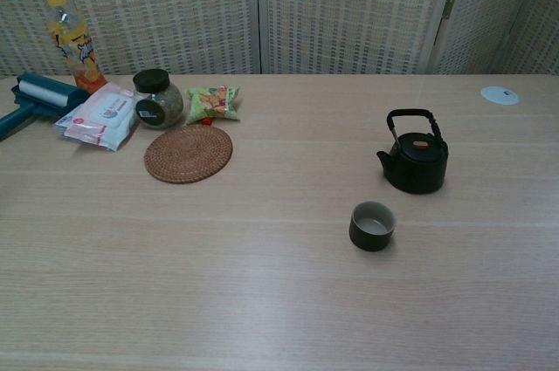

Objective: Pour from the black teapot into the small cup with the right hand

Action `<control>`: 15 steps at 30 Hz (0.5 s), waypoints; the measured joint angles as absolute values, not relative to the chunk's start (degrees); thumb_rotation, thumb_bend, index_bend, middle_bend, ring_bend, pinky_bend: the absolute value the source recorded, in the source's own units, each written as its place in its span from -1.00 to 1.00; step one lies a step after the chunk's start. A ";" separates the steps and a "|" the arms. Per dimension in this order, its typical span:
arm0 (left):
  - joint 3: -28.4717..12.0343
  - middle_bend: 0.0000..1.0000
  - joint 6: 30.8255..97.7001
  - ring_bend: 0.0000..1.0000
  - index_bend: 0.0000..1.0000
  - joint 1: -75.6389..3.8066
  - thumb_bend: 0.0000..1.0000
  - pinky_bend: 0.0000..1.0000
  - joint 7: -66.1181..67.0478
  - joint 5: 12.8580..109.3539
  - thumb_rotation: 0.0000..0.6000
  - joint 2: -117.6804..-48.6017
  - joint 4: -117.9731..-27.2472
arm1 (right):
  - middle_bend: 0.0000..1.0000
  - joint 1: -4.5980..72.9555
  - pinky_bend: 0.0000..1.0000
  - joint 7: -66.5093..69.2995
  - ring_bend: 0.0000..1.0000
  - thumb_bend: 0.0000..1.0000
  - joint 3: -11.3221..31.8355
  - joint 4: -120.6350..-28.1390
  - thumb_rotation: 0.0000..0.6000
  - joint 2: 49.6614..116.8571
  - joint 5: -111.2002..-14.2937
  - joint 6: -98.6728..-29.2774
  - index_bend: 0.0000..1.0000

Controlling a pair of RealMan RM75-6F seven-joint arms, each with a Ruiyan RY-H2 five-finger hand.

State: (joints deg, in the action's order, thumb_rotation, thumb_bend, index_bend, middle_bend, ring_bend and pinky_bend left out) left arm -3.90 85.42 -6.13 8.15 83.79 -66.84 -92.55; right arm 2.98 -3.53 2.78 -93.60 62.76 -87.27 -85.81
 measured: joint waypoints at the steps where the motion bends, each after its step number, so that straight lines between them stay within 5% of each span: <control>1: -3.87 -0.83 85.43 -0.74 -0.77 -6.12 -0.62 -0.68 8.15 83.81 1.00 -66.87 -92.55 | -0.70 2.99 -0.73 -3.50 -0.82 -0.71 2.78 -93.60 1.00 62.72 -87.27 -85.79 -0.78; 15: -3.77 -0.83 85.60 -0.74 -0.77 -6.02 -0.62 -0.68 8.19 83.91 1.00 -66.72 -92.78 | -0.67 3.32 -0.73 -3.19 -0.82 -0.71 2.79 -93.75 1.00 62.52 -87.33 -85.23 -0.78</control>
